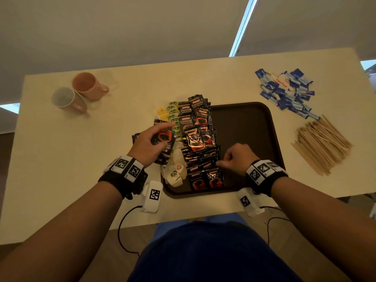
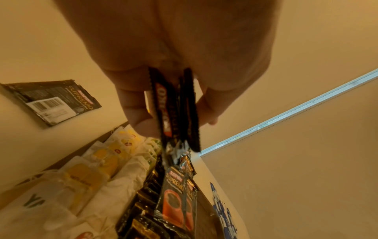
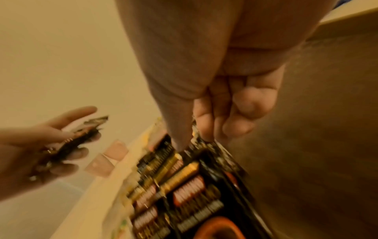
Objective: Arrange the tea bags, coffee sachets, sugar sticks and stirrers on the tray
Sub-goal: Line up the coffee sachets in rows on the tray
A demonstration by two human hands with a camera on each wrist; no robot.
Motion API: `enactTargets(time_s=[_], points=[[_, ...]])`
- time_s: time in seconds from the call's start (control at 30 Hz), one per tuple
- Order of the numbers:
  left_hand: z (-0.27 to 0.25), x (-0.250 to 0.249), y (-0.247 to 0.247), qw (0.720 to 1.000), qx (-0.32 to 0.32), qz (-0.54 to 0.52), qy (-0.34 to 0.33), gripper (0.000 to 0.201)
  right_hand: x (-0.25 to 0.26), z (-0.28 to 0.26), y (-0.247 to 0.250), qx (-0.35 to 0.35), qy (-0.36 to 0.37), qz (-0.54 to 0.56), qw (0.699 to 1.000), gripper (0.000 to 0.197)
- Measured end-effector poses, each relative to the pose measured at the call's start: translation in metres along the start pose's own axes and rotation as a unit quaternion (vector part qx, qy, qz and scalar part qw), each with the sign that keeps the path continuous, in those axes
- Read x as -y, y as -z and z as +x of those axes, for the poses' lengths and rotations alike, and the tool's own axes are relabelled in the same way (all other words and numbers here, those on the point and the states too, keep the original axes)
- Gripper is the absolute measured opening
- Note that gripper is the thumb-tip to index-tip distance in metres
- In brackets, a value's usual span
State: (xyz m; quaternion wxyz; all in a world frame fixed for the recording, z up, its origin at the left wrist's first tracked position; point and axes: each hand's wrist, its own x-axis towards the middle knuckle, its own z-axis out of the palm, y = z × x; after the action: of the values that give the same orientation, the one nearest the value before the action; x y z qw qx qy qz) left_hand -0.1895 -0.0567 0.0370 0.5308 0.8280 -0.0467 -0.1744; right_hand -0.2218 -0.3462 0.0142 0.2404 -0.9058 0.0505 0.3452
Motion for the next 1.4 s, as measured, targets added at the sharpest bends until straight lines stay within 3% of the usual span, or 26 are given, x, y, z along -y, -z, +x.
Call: enactTargets(time_s=[0.17,0.27,0.43,0.6,0.73,0.83,1.0,1.1,1.23,1.3,1.4], points=[[0.004,0.000,-0.003,0.997,0.038,-0.021,0.068,0.088,0.045,0.003,0.026,-0.125,0.116,0.105,0.980,0.031],[0.007,-0.002,-0.009,0.996,0.053,-0.007,0.077,0.081,0.067,0.009,0.029,-0.094,0.147,0.204,0.963,0.026],[0.006,-0.010,-0.017,0.993,0.097,-0.039,0.062,0.063,0.085,0.009,0.021,0.005,0.127,0.324,0.938,0.029],[0.002,-0.011,-0.023,0.986,0.100,-0.108,0.082,0.042,0.084,0.006,0.015,-0.019,0.101,0.328,0.939,0.032],[0.001,-0.006,-0.024,0.977,0.069,-0.162,0.120,0.035,0.080,-0.001,0.019,-0.046,0.095,0.367,0.924,0.021],[0.001,-0.007,-0.026,0.979,0.072,-0.148,0.124,0.033,0.079,-0.003,0.021,-0.065,0.078,0.456,0.884,0.018],[0.004,-0.015,-0.030,0.986,0.078,-0.099,0.109,0.032,0.076,-0.002,0.018,-0.051,0.092,0.429,0.897,0.032],[0.005,-0.018,-0.031,0.989,0.079,-0.081,0.099,0.031,0.074,0.000,0.012,-0.102,0.068,0.464,0.877,0.042],[0.007,-0.022,-0.031,0.992,0.093,-0.033,0.080,0.029,0.073,-0.001,0.016,-0.145,0.079,0.493,0.854,0.024],[0.009,-0.021,-0.028,0.993,0.079,-0.012,0.082,0.028,0.073,-0.002,0.020,-0.129,0.083,0.489,0.859,0.019],[0.010,-0.014,-0.023,0.994,0.052,0.012,0.098,0.025,0.069,-0.003,0.022,-0.031,0.070,0.478,0.875,0.023]])
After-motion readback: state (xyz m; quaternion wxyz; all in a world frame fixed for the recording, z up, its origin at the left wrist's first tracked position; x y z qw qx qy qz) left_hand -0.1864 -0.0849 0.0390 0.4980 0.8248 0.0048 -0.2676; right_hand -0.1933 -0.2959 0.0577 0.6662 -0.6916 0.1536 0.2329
